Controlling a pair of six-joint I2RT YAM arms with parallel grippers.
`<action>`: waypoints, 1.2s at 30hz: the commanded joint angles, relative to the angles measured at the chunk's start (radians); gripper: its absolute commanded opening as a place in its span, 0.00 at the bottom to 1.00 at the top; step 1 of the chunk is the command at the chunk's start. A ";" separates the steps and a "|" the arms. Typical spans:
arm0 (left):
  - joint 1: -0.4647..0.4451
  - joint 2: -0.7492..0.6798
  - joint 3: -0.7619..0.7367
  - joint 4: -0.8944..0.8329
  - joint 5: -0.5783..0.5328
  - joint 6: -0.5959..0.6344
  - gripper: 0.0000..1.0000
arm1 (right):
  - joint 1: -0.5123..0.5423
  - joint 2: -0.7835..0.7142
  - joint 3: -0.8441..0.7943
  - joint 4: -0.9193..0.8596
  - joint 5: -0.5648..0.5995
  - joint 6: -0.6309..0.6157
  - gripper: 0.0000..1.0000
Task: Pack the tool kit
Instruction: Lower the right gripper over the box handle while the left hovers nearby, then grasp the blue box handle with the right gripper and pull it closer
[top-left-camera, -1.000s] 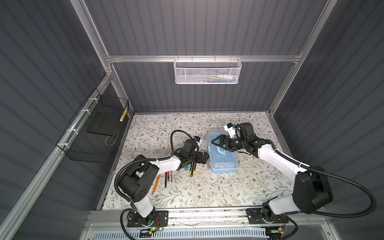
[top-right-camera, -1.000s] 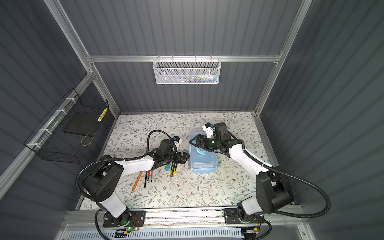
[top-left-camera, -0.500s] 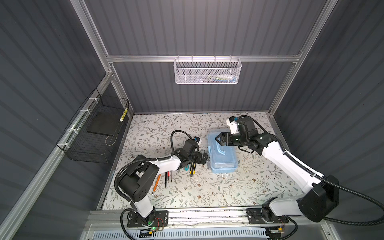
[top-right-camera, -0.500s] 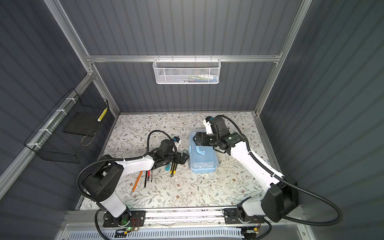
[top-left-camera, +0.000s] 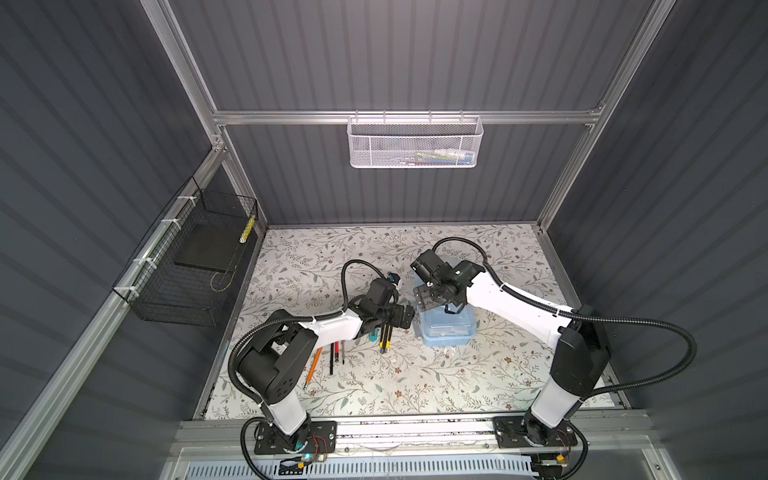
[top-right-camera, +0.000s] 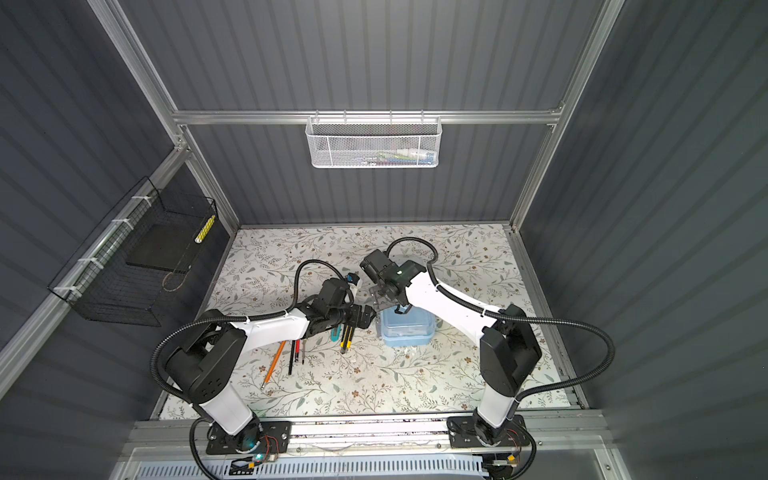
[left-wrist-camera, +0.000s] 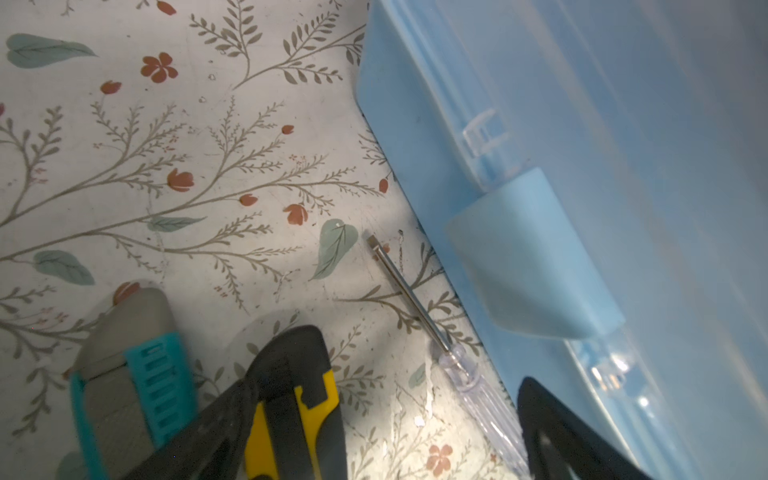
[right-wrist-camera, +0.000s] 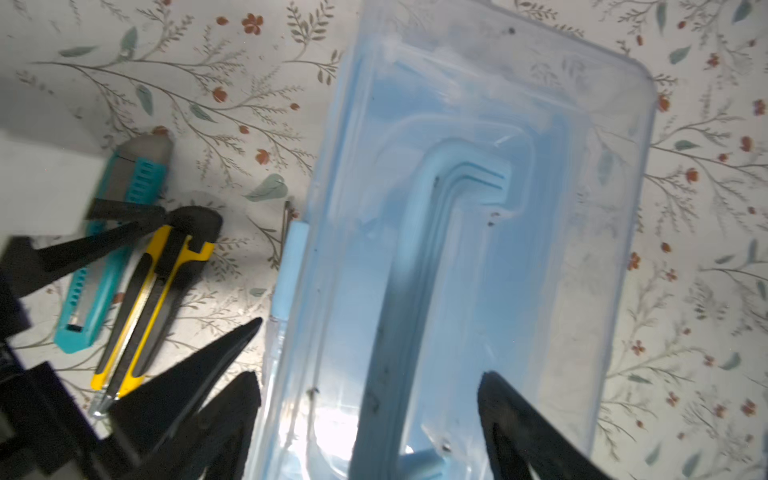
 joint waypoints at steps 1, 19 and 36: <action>-0.005 -0.035 -0.002 -0.022 -0.019 0.022 0.99 | -0.002 -0.049 -0.004 -0.031 0.095 -0.007 0.84; -0.005 -0.030 -0.015 -0.019 -0.023 0.024 0.99 | 0.010 -0.013 -0.008 -0.031 0.105 0.008 0.78; -0.004 -0.047 -0.016 -0.028 -0.026 0.032 0.99 | -0.012 -0.017 -0.031 -0.057 0.165 0.003 0.53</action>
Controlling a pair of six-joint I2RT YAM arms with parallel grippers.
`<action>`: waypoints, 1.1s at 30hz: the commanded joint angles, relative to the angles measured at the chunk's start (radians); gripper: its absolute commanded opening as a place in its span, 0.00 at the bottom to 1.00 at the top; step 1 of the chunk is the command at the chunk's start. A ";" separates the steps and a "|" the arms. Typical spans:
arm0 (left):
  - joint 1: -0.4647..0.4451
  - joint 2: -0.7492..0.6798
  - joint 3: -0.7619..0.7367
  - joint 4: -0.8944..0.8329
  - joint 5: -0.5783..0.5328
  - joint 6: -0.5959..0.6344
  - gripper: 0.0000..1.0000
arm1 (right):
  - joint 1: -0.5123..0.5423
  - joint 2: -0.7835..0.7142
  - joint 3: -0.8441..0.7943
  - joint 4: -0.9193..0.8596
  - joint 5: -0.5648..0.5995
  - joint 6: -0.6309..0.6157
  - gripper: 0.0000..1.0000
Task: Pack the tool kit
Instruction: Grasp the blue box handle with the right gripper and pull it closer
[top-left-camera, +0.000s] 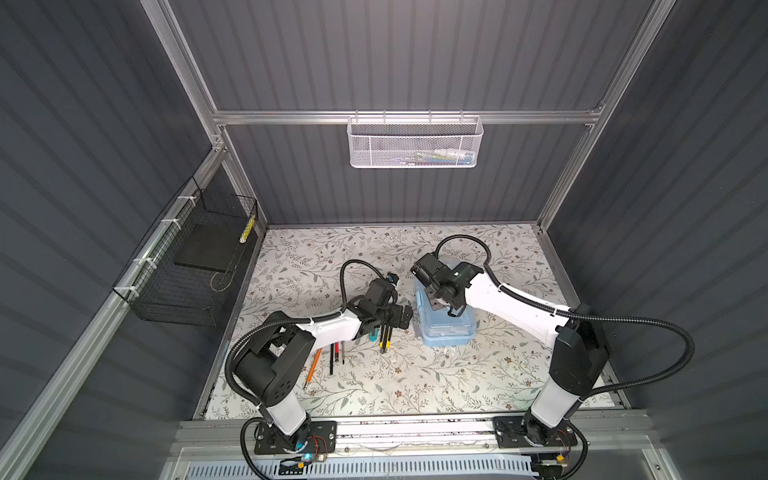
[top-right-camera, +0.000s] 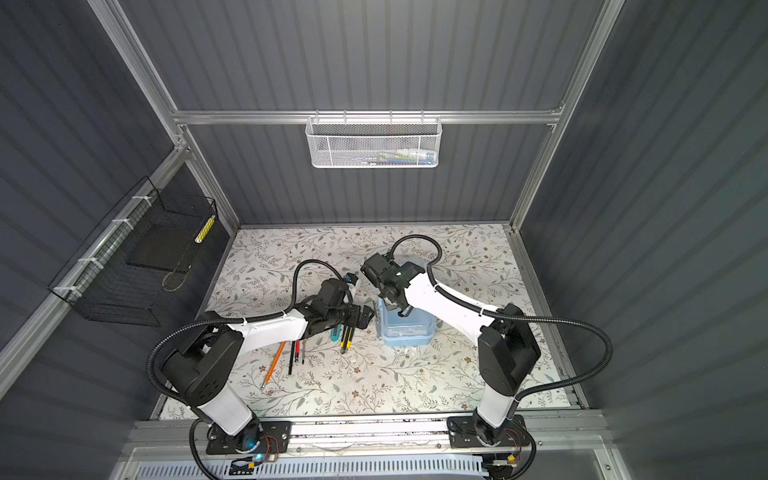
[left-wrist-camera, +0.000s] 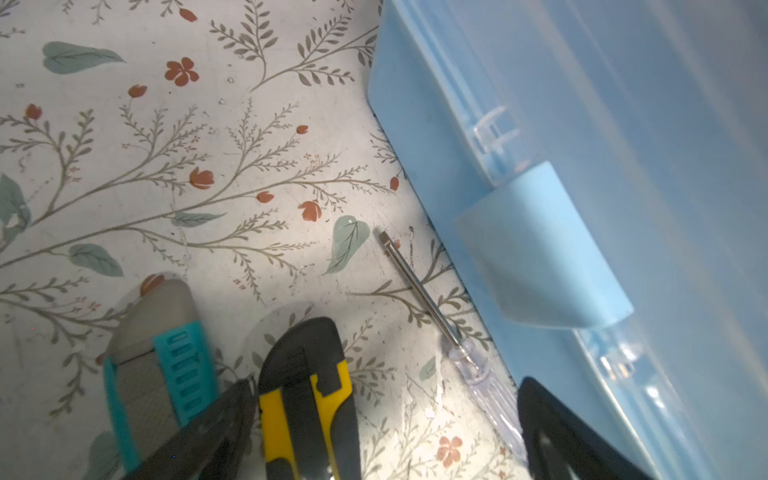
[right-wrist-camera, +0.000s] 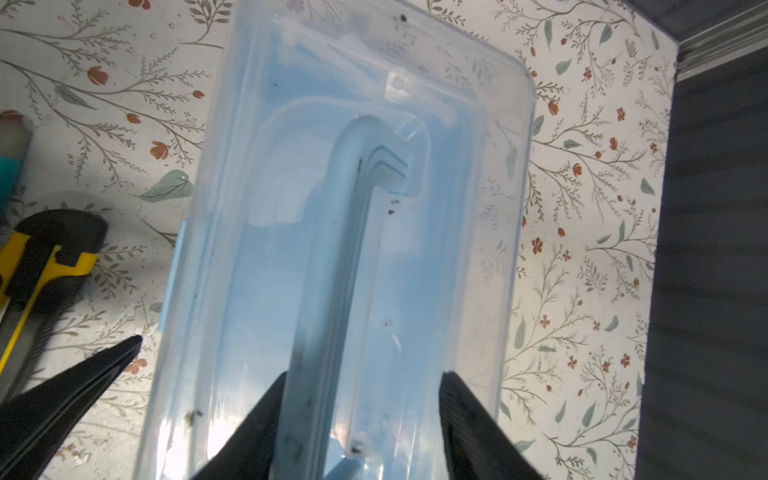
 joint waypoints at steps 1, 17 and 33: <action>-0.005 -0.028 -0.007 -0.019 -0.003 0.021 0.99 | -0.016 -0.038 -0.020 -0.012 0.003 0.020 0.52; -0.005 -0.025 0.002 -0.019 0.010 0.022 0.99 | -0.032 -0.102 -0.102 0.069 -0.116 0.080 0.23; -0.005 -0.017 0.044 -0.037 0.026 -0.018 0.99 | -0.170 -0.239 -0.240 0.193 -0.290 0.108 0.00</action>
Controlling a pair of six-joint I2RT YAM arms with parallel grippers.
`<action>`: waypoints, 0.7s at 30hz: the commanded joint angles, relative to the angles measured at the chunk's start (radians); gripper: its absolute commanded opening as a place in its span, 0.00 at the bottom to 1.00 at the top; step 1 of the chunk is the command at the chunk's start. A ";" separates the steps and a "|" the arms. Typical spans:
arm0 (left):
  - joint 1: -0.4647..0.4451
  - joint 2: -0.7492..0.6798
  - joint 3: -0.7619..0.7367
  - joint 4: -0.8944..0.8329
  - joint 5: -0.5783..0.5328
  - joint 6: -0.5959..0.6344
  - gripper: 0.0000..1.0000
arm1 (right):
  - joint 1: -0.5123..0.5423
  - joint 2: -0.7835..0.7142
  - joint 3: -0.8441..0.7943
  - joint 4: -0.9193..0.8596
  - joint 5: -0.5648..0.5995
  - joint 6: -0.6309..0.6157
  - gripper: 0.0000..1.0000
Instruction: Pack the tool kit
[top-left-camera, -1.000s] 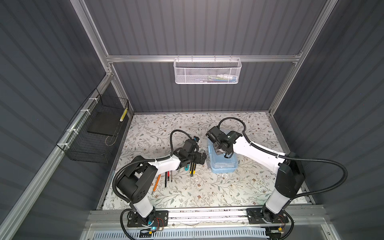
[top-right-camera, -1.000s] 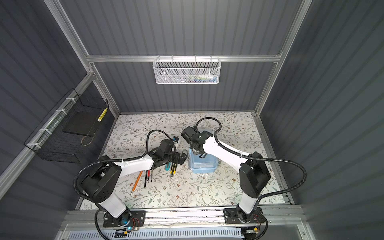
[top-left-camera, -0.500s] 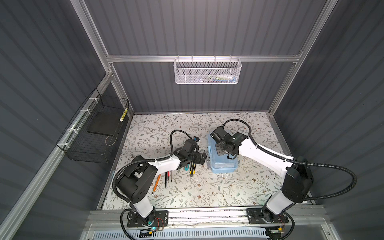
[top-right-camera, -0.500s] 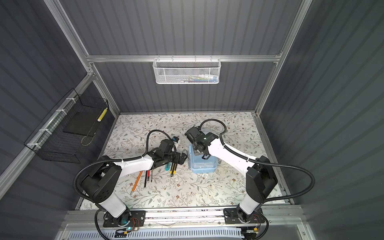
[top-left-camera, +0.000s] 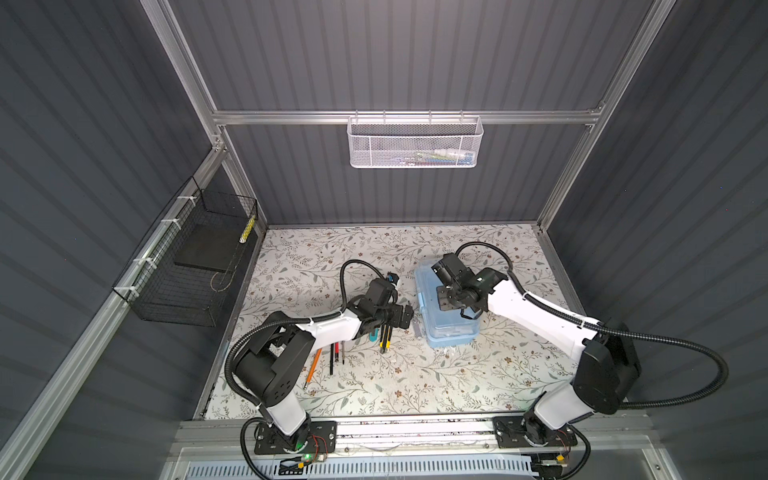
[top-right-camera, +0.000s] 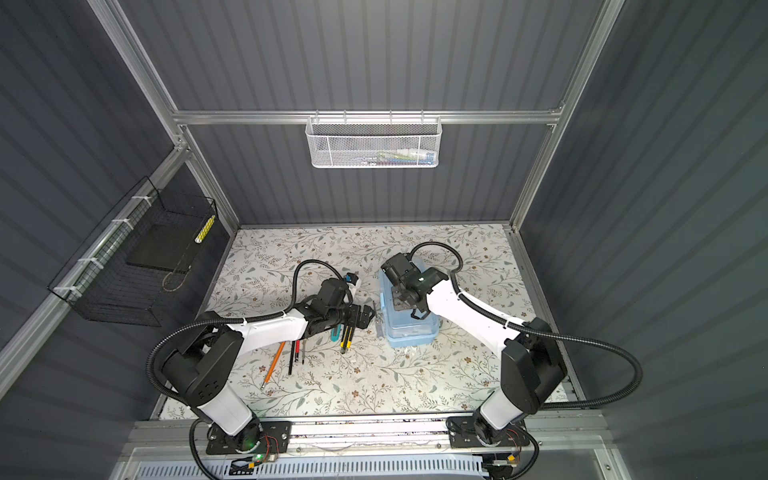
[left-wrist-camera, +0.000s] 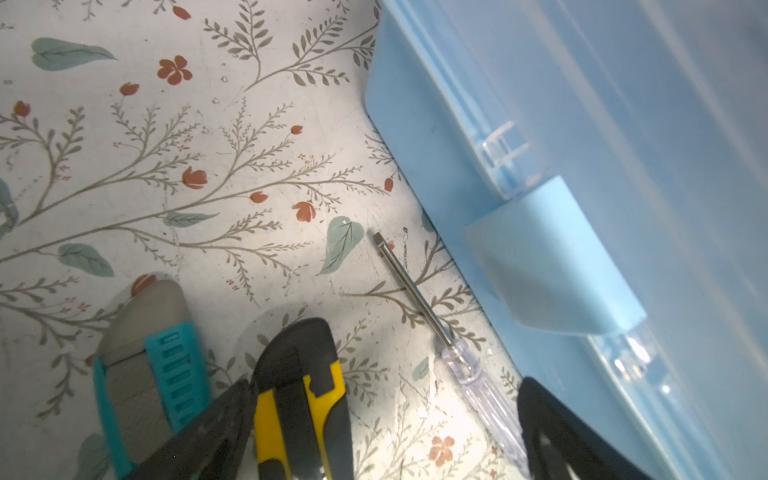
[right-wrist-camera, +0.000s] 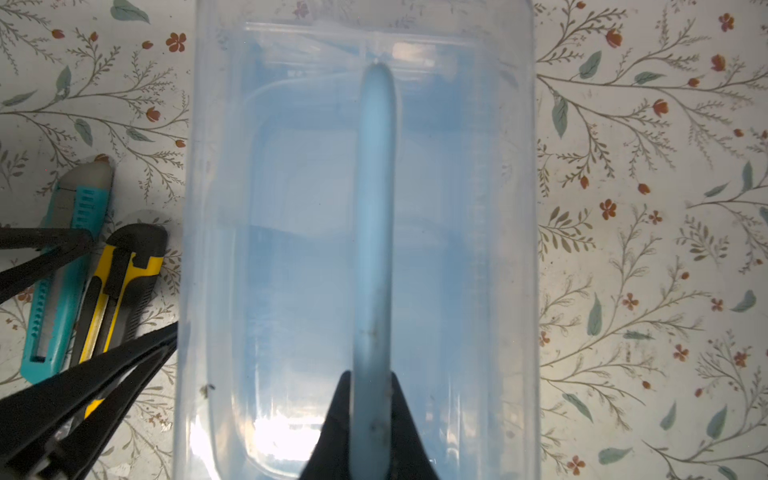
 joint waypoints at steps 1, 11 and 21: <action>-0.005 -0.025 0.037 -0.035 0.008 -0.002 0.99 | -0.090 -0.087 -0.076 0.069 -0.117 0.018 0.00; -0.005 -0.046 0.134 -0.064 0.109 -0.032 0.99 | -0.438 -0.265 -0.347 0.365 -0.641 -0.023 0.00; -0.005 -0.047 0.155 -0.055 0.139 -0.025 0.99 | -0.608 -0.268 -0.503 0.791 -1.154 0.228 0.00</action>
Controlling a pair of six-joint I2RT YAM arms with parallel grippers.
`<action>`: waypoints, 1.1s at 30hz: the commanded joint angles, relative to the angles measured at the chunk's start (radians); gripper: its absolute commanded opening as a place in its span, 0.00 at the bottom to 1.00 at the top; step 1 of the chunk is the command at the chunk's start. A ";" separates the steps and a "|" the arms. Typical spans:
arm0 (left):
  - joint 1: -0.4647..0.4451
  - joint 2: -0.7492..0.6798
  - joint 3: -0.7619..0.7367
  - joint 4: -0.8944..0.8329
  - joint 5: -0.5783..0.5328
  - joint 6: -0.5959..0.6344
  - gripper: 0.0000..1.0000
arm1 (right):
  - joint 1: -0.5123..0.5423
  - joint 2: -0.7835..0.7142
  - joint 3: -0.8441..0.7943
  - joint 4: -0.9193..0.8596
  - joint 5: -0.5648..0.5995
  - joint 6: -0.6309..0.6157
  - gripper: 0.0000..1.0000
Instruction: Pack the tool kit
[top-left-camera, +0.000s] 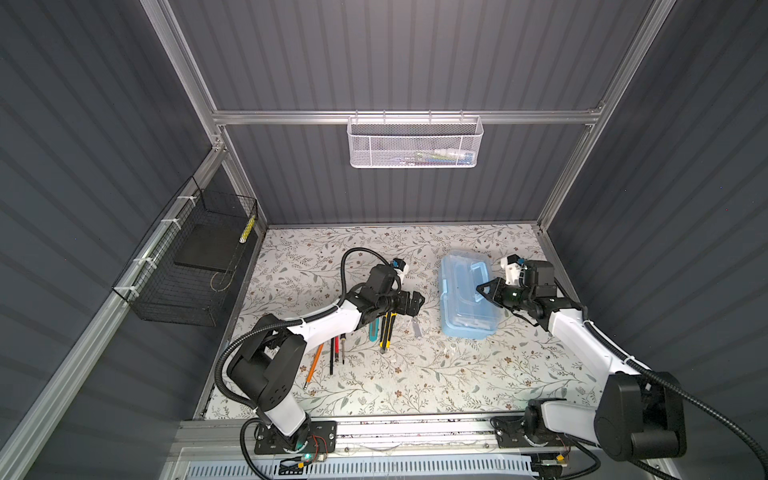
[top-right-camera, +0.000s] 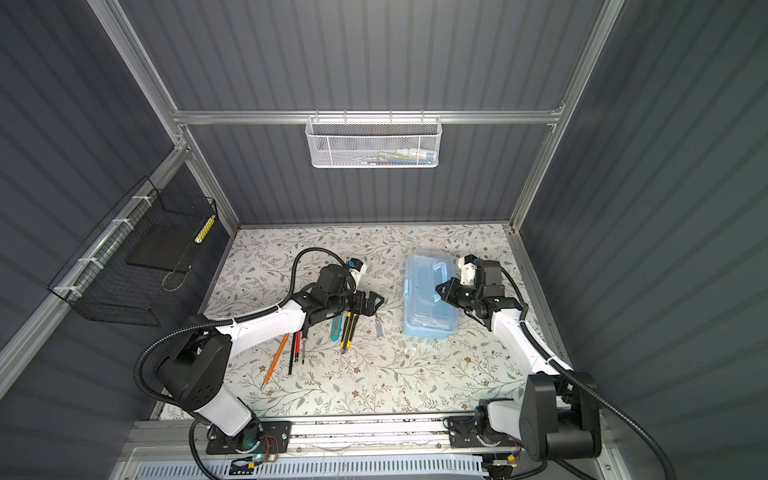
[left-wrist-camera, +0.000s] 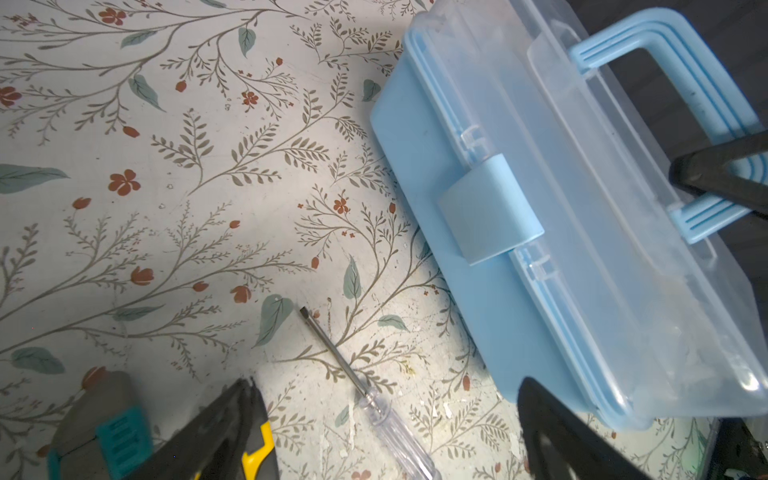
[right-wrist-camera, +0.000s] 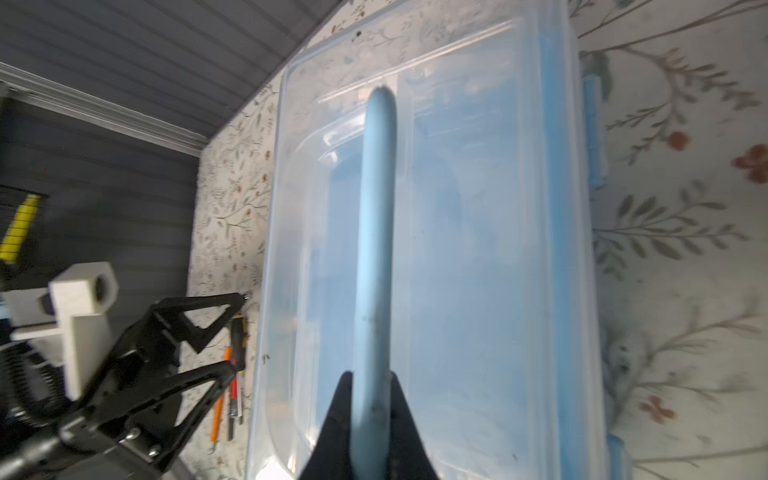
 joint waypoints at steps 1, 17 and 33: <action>-0.005 -0.013 0.042 -0.026 0.023 0.007 0.99 | 0.004 0.018 -0.034 0.232 -0.284 0.153 0.00; -0.008 -0.074 0.002 0.107 0.111 -0.012 0.99 | -0.069 0.086 -0.036 0.063 -0.223 -0.025 0.00; -0.009 0.072 0.198 0.011 0.300 -0.050 0.99 | -0.064 0.077 0.017 -0.072 -0.110 -0.159 0.00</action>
